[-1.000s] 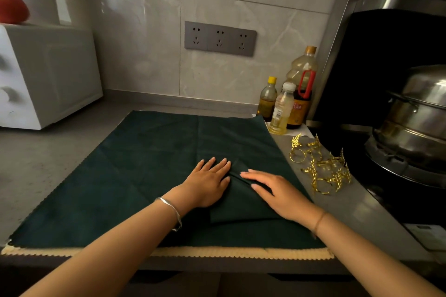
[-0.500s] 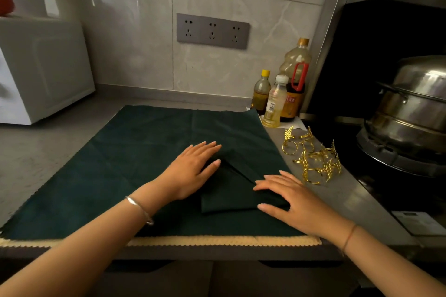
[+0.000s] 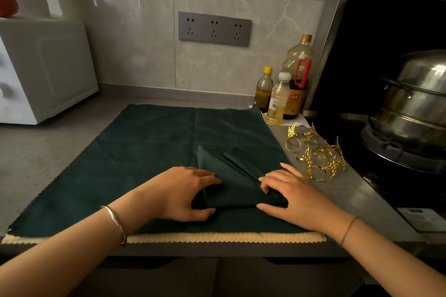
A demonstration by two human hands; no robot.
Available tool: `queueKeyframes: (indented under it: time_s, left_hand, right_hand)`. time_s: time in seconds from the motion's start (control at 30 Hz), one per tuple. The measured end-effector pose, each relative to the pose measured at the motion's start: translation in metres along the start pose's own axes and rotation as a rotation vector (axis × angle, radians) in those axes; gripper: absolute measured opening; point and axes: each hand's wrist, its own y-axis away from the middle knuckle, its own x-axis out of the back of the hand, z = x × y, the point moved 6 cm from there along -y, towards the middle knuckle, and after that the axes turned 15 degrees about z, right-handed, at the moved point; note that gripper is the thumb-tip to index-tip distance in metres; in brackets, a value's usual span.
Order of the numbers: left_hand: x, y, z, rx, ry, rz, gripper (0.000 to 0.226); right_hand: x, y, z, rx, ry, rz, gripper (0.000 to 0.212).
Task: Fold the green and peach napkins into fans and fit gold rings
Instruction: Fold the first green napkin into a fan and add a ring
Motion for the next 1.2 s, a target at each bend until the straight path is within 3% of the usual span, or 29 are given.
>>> queueKeyframes:
  time_s: [0.17, 0.33, 0.47, 0.53, 0.57, 0.63, 0.77, 1.03, 1.2]
  left_hand:
    - [0.004, -0.006, -0.002, 0.011, 0.017, 0.022, 0.050]
    - [0.004, -0.019, -0.029, 0.254, 0.229, 0.185, 0.044]
    - [-0.003, -0.029, -0.039, 0.402, 0.328, 0.267, 0.024]
    - [-0.005, -0.032, -0.038, 0.396, 0.315, 0.288, 0.028]
    - [-0.007, -0.034, -0.036, 0.354, 0.276, 0.291, 0.041]
    - [-0.010, -0.036, -0.029, 0.242, 0.194, 0.278, 0.061]
    - [-0.024, -0.042, -0.022, 0.137, 0.103, 0.126, 0.054]
    - [-0.048, -0.040, -0.030, 0.204, 0.175, -0.049, 0.049]
    - [-0.048, -0.039, -0.032, 0.245, 0.264, -0.066, 0.049]
  right_hand:
    - [0.001, -0.003, -0.003, -0.003, -0.006, 0.034, 0.047]
    - [-0.002, -0.017, 0.007, -0.129, -0.115, 0.097, 0.050]
    - [-0.004, -0.026, 0.010, -0.185, -0.114, 0.117, 0.032]
    - [-0.004, -0.030, 0.009, -0.213, -0.147, 0.115, 0.022]
    - [-0.006, -0.031, 0.008, -0.228, -0.163, 0.088, 0.025]
    - [-0.011, -0.032, 0.008, -0.229, -0.165, 0.020, 0.042]
    - [-0.015, -0.034, 0.005, -0.160, -0.061, -0.054, 0.043]
    - [-0.012, -0.031, -0.010, -0.044, 0.055, -0.045, 0.044]
    - [-0.017, -0.030, -0.023, 0.001, 0.054, -0.178, 0.056]
